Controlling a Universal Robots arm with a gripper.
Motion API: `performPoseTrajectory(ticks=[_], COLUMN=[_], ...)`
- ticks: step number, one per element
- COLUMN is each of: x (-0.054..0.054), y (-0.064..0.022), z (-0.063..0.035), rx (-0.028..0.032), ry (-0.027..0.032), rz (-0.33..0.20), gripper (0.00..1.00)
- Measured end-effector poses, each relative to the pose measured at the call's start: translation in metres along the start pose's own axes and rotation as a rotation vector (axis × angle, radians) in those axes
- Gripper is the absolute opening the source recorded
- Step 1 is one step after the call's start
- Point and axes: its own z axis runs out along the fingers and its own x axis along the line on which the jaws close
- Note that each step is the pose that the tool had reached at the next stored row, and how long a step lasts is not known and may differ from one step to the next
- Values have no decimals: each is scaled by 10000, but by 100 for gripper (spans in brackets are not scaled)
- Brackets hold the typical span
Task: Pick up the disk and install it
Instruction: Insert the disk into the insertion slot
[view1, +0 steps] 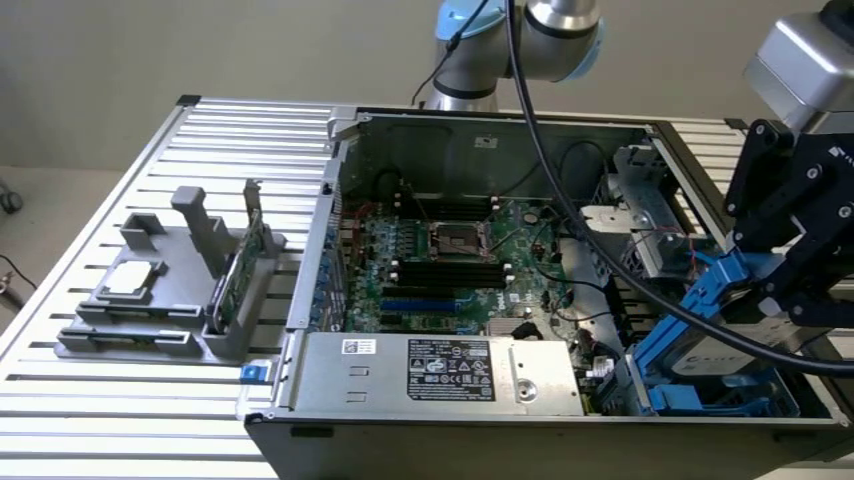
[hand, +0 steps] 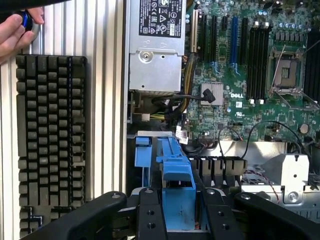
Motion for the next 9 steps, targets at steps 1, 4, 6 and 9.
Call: performPoseTrajectory(ticks=[1,4,6,9], x=[4,17,24,31], y=[0,-2,-4,-7], z=[9,31,39,47], rx=[-6,-23,-40,-62], ry=[-15,-58,-83,-117], rz=[-15,-56,-85,-127], gripper=[33,33,33,33])
